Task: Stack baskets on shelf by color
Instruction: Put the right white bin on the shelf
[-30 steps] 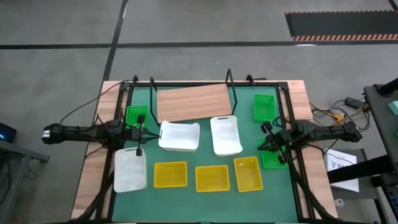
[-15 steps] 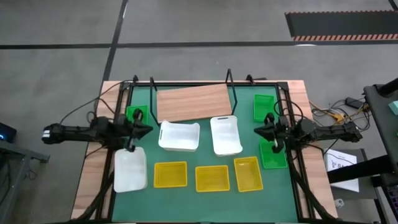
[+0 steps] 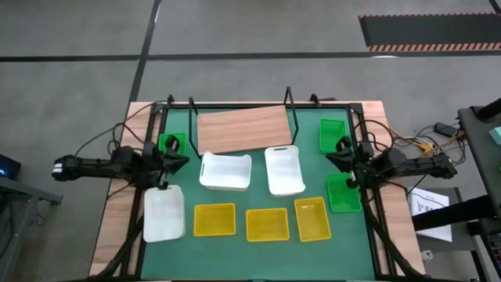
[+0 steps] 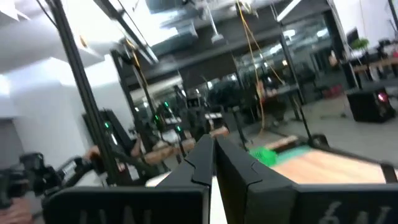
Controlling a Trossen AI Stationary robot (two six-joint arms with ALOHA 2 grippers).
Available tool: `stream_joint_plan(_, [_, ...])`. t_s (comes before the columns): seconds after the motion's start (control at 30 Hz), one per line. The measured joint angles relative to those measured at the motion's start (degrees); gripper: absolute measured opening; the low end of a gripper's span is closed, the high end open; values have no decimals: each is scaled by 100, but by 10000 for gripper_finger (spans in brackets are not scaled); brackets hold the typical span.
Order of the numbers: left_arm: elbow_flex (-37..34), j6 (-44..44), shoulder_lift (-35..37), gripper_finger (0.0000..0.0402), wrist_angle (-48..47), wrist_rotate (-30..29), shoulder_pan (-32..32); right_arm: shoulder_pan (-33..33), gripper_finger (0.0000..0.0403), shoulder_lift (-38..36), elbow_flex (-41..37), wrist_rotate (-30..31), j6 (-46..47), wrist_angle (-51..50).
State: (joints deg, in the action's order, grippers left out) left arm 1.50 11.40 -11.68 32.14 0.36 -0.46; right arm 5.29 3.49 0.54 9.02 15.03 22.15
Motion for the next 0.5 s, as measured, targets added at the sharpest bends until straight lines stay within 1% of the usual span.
stream_joint_plan(0.1, [0, -458, -3, 0, 394, -36, -1, 8, 9, 243, 0, -3, -240, 304])
stream_joint_plan(0.23, [0, -725, -23, 0, 822, -39, -1, 8, 9, 740, 0, 0, -371, 731])
stream_joint_plan(0.33, [0, -910, -27, 0, 1062, -39, -1, 8, 9, 1254, 0, 0, -480, 1387])
stream_joint_plan(0.5, [0, -891, -20, 0, 1227, -39, -1, 8, 9, 2177, 1, -2, -655, 2587])
